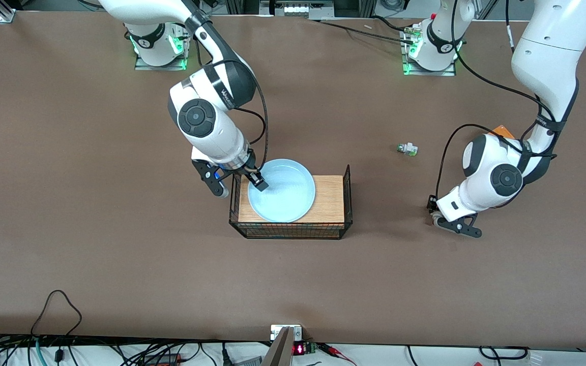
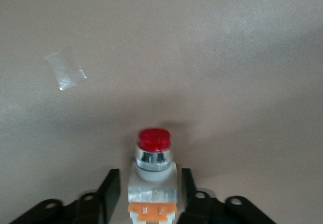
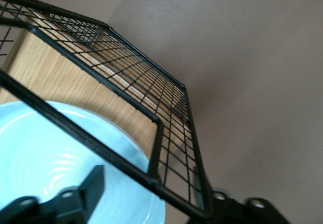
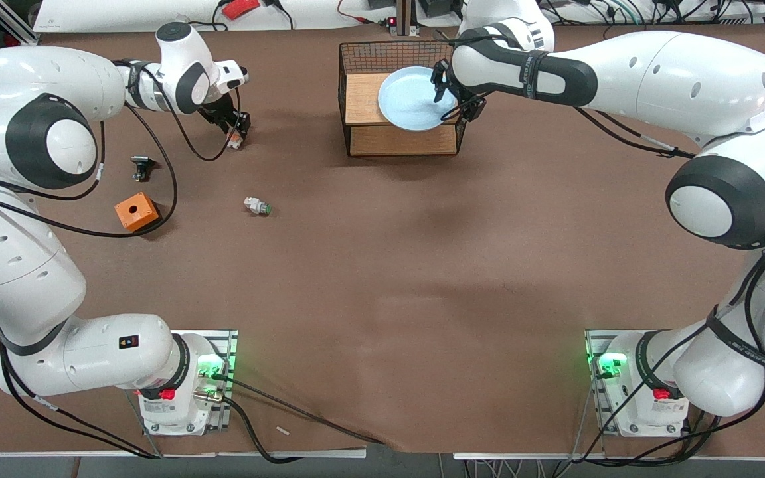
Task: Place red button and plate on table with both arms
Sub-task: 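Lower the red button onto the table and open the left gripper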
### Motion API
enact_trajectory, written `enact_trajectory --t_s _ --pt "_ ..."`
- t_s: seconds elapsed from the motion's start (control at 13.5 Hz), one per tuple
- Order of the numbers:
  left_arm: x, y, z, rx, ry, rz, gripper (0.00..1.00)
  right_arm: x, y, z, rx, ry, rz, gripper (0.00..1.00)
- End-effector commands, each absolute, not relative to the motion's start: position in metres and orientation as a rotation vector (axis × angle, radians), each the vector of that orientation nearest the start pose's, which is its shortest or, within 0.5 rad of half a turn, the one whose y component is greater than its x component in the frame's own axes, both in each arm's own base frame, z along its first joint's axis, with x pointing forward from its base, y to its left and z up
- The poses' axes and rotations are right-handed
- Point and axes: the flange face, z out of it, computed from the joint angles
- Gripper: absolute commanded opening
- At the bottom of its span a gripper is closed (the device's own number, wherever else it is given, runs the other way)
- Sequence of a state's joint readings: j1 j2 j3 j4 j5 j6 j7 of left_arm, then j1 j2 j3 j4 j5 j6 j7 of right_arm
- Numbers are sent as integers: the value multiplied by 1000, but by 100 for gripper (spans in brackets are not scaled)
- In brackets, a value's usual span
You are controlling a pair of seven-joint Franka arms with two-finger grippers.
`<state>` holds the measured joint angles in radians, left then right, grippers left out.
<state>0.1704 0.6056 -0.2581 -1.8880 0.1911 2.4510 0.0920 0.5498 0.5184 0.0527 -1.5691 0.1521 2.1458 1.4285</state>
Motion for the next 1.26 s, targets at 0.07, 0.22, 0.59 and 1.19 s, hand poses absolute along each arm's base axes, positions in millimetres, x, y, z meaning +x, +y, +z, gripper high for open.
enact_trajectory --t_s 0.07,0.22,0.59,1.19 --pt "635 -58 257 -3121 461 -27 100 569 414 345 -2709 1318 132 40" --pt "641 -57 305 -3097 449 56 100 569 414 346 -2707 1316 133 26" --pt "650 -62 419 -3073 410 354 100 561 427 347 -2745 1220 108 2" --pt "602 -80 572 -3041 227 310 100 521 440 443 -2766 1108 134 0"
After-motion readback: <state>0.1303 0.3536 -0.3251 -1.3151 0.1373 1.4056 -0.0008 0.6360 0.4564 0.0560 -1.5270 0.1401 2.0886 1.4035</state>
